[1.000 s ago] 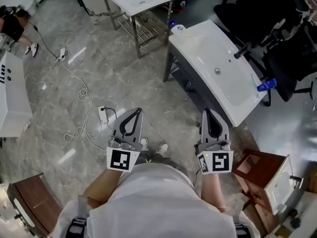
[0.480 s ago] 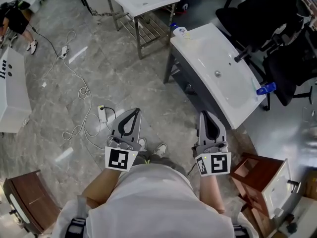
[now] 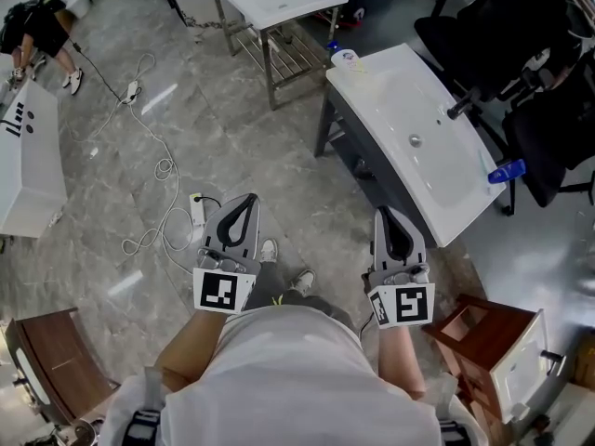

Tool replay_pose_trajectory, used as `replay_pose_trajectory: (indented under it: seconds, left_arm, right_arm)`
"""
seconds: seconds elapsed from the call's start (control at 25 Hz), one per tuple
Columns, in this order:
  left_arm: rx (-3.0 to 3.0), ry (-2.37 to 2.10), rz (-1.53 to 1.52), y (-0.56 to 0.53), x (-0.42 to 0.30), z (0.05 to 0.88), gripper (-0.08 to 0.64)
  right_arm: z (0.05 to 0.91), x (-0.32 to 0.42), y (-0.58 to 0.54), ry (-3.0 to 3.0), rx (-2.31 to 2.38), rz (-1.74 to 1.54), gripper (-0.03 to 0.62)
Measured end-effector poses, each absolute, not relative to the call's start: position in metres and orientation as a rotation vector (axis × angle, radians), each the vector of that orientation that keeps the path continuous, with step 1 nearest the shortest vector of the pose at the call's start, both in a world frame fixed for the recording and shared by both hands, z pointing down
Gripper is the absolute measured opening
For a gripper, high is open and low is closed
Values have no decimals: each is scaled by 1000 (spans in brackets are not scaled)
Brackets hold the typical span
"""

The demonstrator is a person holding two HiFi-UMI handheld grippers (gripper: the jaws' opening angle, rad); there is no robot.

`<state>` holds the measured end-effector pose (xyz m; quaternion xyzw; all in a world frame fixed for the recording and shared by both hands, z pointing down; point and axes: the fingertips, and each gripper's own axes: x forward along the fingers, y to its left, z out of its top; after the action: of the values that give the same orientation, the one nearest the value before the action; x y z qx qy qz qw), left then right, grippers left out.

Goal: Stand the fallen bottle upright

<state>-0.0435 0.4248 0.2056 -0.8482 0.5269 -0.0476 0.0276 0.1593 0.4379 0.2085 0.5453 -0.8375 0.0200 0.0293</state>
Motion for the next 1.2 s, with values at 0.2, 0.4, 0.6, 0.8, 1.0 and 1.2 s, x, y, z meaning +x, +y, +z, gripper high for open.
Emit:
replay_pose_trajectory:
  seconds: [0.2, 0.4, 0.6, 0.8, 1.0, 1.2]
  left_arm:
    - [-2637, 1625, -136, 399, -45, 213, 17]
    - [-2693, 1612, -115, 346, -51, 232, 17]
    - [-2751, 1575, -106, 268, -67, 245, 17]
    - [-2811, 1511, -89, 184, -83, 249, 17]
    - [-2856, 1446, -66, 124, -107, 243, 17]
    - [-2889, 1392, -57, 84, -115, 247, 17]
  right_arm:
    - [211, 153, 415, -2575, 1670, 56, 41]
    - [222, 145, 370, -2528, 1679, 76, 41]
    - [229, 122, 297, -2479, 1679, 118, 41]
    - [229, 100, 217, -2434, 1690, 137, 41]
    - [218, 68, 160, -2387, 1729, 120, 41]
    - [211, 50, 130, -2352, 1746, 109, 41]
